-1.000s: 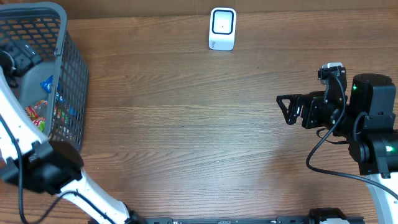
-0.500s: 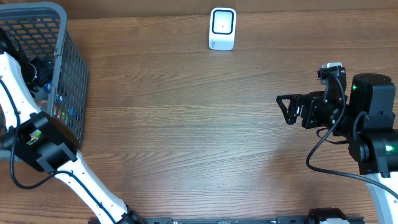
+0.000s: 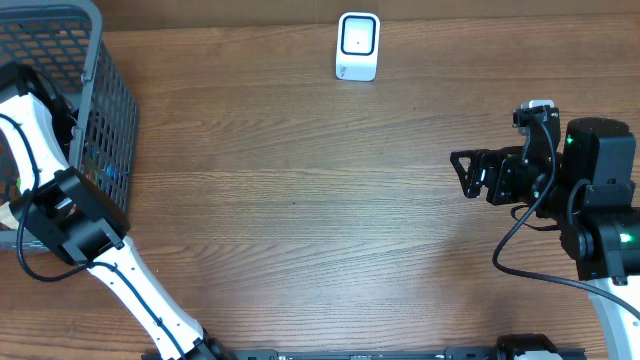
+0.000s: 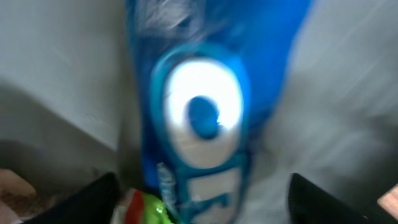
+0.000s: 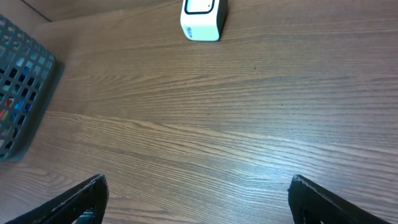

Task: Scan the item barcode
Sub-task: 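Reach the left gripper into the grey basket and grasp snacks, then lift the blue Oreo and Haribo packs out and drop them on table, then reach the left gripper back into the basket and grasp the cookie bag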

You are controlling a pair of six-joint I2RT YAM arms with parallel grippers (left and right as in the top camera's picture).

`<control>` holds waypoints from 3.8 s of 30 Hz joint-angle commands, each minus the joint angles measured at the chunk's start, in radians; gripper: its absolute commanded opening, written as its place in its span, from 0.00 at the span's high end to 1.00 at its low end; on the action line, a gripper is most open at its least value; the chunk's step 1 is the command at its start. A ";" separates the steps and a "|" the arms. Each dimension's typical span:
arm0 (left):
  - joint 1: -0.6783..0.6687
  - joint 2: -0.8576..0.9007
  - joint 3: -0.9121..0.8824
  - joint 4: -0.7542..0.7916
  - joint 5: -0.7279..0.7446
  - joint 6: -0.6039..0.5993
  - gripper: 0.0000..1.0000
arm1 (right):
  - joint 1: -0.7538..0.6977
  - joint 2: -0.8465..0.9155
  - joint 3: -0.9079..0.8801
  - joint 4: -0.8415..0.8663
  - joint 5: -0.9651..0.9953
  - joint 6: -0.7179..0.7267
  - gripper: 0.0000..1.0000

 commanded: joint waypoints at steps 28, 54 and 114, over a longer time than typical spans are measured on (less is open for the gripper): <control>-0.010 -0.112 0.739 -0.373 0.022 -0.106 0.96 | 0.004 -0.002 0.032 0.034 0.008 0.025 0.09; -0.110 -0.345 0.719 -0.373 0.059 0.000 0.96 | 0.004 -0.002 0.032 0.035 0.008 0.025 0.09; -0.090 -0.513 0.496 -0.374 0.044 -0.132 0.21 | 0.004 0.076 0.033 -0.009 0.005 0.025 0.09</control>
